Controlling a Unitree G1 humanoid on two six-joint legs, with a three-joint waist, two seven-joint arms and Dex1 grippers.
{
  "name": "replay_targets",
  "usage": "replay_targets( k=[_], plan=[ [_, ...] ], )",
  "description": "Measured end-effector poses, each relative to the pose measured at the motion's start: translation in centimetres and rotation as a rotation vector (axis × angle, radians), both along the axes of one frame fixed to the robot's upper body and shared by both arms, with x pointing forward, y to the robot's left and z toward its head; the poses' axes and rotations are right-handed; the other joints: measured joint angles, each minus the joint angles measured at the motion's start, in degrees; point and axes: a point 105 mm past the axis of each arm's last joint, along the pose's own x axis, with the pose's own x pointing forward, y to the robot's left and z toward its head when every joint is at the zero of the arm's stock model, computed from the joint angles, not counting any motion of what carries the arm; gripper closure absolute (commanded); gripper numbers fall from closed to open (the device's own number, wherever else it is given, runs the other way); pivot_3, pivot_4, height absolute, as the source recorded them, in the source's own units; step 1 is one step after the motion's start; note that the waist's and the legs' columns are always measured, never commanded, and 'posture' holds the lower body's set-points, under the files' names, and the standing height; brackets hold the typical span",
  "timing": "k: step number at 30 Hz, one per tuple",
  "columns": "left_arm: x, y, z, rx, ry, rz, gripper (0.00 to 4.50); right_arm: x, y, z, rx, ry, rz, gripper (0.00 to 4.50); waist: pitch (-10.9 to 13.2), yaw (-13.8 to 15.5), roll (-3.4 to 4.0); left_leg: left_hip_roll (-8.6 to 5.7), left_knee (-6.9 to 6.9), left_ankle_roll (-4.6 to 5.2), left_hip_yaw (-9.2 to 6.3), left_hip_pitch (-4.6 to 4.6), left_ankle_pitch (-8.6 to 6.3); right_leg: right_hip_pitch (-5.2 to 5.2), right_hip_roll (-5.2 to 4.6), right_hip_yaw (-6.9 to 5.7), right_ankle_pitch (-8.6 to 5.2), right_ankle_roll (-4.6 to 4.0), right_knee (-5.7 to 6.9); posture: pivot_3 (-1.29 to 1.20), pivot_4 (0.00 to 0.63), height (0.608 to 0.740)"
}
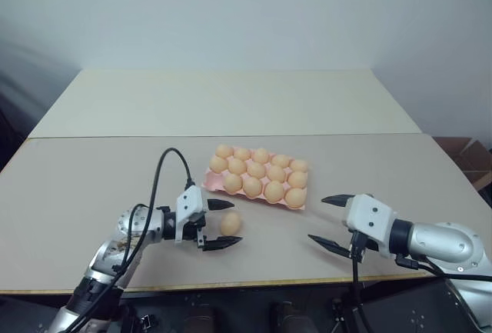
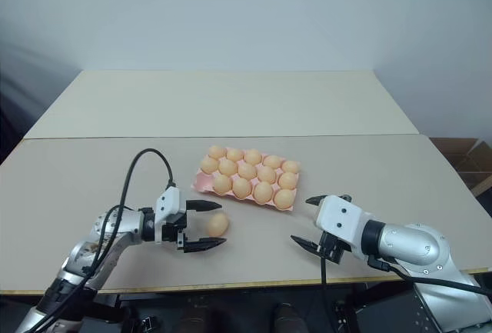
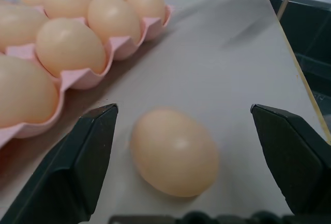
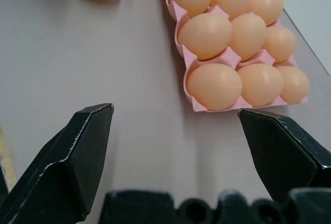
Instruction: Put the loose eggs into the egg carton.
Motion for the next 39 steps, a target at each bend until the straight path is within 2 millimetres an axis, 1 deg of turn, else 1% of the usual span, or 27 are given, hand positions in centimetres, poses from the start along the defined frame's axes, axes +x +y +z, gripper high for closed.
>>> replay_targets(
  k=[3,4,6,9,11,12,13,18,20,21,24,26,28,30,32,35,37,39],
  plan=[
    [0.9,-0.3,0.0,0.009,-0.024,0.013,0.02,0.1,0.0,0.1,0.003,-0.008,-0.008,0.00,0.00,0.02,0.00,-0.01,0.01,0.00,-0.01,-0.01,0.00,0.01,0.00,0.00,0.00,0.00,0.00,0.00,0.150,0.740],
    [1.1,-0.4,-0.1,0.012,-0.024,0.016,0.20,0.1,0.0,0.1,0.003,-0.010,-0.010,0.00,0.00,0.02,0.00,-0.01,0.01,0.00,-0.01,-0.02,0.00,0.01,-0.01,0.00,0.00,0.00,-0.01,0.00,0.150,0.740],
    [1.2,-0.5,-0.5,0.026,-0.022,0.016,0.62,0.1,0.0,0.2,0.004,-0.017,-0.015,0.00,0.00,0.01,0.00,-0.02,0.00,0.00,-0.01,-0.02,0.00,0.01,-0.01,0.00,0.00,0.01,-0.03,0.00,0.150,0.740],
    [1.1,-0.6,-1.3,0.048,-0.001,-0.002,1.61,0.2,0.0,0.2,0.005,-0.022,-0.023,0.00,0.00,-0.04,0.00,-0.01,-0.01,0.00,-0.01,-0.03,0.00,0.00,0.00,0.00,0.01,0.01,-0.04,0.00,0.150,0.740],
    [1.0,-0.6,-1.5,0.045,0.001,-0.012,2.18,0.2,-0.1,0.3,0.005,-0.025,-0.026,0.00,0.00,0.00,0.00,-0.01,0.00,0.00,-0.02,-0.03,0.00,0.00,0.00,-0.01,0.00,0.00,-0.04,0.00,0.150,0.740],
    [1.1,-0.7,-1.5,0.043,0.000,-0.014,2.37,0.3,-0.1,0.3,0.005,-0.026,-0.028,0.00,0.00,0.01,0.00,-0.01,0.00,0.00,-0.02,-0.03,0.00,0.00,-0.01,-0.01,0.00,0.00,-0.03,0.00,0.150,0.740],
    [1.1,-0.7,-1.5,0.041,0.000,-0.014,2.43,0.3,-0.1,0.3,0.005,-0.027,-0.030,0.00,0.00,0.01,0.00,-0.01,0.01,0.00,-0.02,-0.03,0.00,0.01,-0.01,0.00,0.01,0.00,-0.03,0.00,0.150,0.740],
    [1.3,-1.0,-1.5,0.026,-0.004,-0.009,2.44,0.4,-0.1,0.3,0.006,-0.034,-0.037,0.00,0.00,0.01,0.00,-0.01,0.02,0.00,-0.02,-0.03,0.00,0.02,-0.01,0.00,0.01,0.01,-0.02,0.00,0.150,0.740],
    [1.5,-0.7,-1.1,0.012,-0.012,0.002,2.44,0.4,-0.1,0.3,0.006,-0.035,-0.037,0.00,0.00,-0.02,0.00,-0.01,0.01,0.00,-0.03,-0.03,0.00,0.01,0.00,-0.01,0.01,0.01,-0.02,0.00,0.150,0.740],
    [1.5,-0.5,-0.6,-0.011,-0.018,0.013,2.44,0.4,-0.1,0.3,0.006,-0.035,-0.038,0.00,0.00,-0.13,0.00,0.00,0.01,0.00,-0.03,-0.04,0.00,-0.01,0.01,0.00,0.01,0.01,-0.03,0.00,0.150,0.740],
    [1.5,0.8,1.8,-0.081,-0.057,0.053,2.44,0.4,-0.1,0.3,0.005,-0.036,-0.040,0.00,0.00,-0.24,0.00,0.01,0.00,0.00,-0.03,-0.04,0.00,-0.02,0.01,0.00,0.01,0.01,-0.02,0.00,0.150,0.740],
    [1.6,2.3,3.4,-0.114,-0.090,0.111,2.44,0.5,-0.2,0.3,0.004,-0.040,-0.045,0.00,0.00,-0.27,0.00,0.02,0.00,0.00,-0.04,-0.02,0.00,-0.02,0.00,0.00,0.01,0.01,-0.01,0.00,0.150,0.740],
    [2.5,4.0,4.6,-0.130,-0.133,0.210,2.44,0.5,-0.2,0.3,0.004,-0.041,-0.049,0.00,0.00,-0.11,0.00,0.01,0.01,0.00,-0.03,0.01,0.00,0.01,0.00,0.00,0.01,0.02,-0.01,0.00,0.150,0.740],
    [3.3,4.9,5.0,-0.122,-0.176,0.287,2.44,0.6,-0.2,0.3,0.007,-0.041,-0.052,0.00,0.00,0.11,0.00,-0.02,0.04,0.00,-0.03,0.04,0.00,0.07,-0.03,-0.01,0.02,0.02,-0.01,0.00,0.150,0.740],
    [4.6,5.5,5.1,-0.120,-0.210,0.374,2.44,0.9,-0.1,0.3,0.010,-0.046,-0.050,0.00,0.00,0.33,0.00,-0.04,0.10,0.00,-0.03,0.01,0.01,0.09,-0.03,-0.02,0.05,0.07,-0.02,0.00,0.150,0.740],
    [6.0,5.3,5.4,-0.145,-0.247,0.443,2.44,1.1,0.1,0.1,0.006,-0.041,-0.045,0.00,0.00,0.38,-0.01,-0.06,0.10,0.00,-0.03,-0.02,0.01,0.11,-0.04,0.00,0.08,0.10,-0.08,0.00,0.150,0.740],
    [6.9,4.5,5.7,-0.176,-0.257,0.456,2.44,1.3,0.0,0.1,0.007,-0.040,-0.050,0.00,0.00,0.41,-0.01,-0.07,0.09,0.01,-0.03,-0.06,0.01,0.10,-0.03,-0.01,0.10,0.12,-0.12,0.00,0.150,0.740],
    [7.3,3.6,5.8,-0.188,-0.268,0.440,2.44,1.3,0.0,0.1,0.007,-0.042,-0.050,0.00,0.00,0.29,-0.01,-0.07,0.04,0.02,-0.04,-0.09,0.00,0.10,-0.02,-0.01,0.24,0.37,-0.20,0.00,0.150,0.740]
  ],
)
